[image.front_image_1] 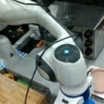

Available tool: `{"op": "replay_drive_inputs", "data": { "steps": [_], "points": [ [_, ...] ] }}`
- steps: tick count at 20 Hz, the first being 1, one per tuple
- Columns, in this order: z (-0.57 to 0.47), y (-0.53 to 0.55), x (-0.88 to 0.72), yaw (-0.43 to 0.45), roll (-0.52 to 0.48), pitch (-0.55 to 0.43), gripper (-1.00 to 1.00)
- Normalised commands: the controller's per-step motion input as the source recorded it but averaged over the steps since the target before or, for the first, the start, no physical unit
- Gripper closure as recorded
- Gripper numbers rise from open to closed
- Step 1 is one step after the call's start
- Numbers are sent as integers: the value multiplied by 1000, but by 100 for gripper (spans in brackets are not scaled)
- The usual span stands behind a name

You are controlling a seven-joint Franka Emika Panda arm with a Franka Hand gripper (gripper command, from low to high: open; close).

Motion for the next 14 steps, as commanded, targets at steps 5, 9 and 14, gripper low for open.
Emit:
{"op": "replay_drive_inputs", "data": {
  "steps": [5, 9, 14],
  "points": [
    [33, -173, 325, 102, 12, 136, -100],
    [29, -171, 297, 91, 36, 101, -100],
    [7, -187, 287, 93, 58, 74, -100]
  ]
}}
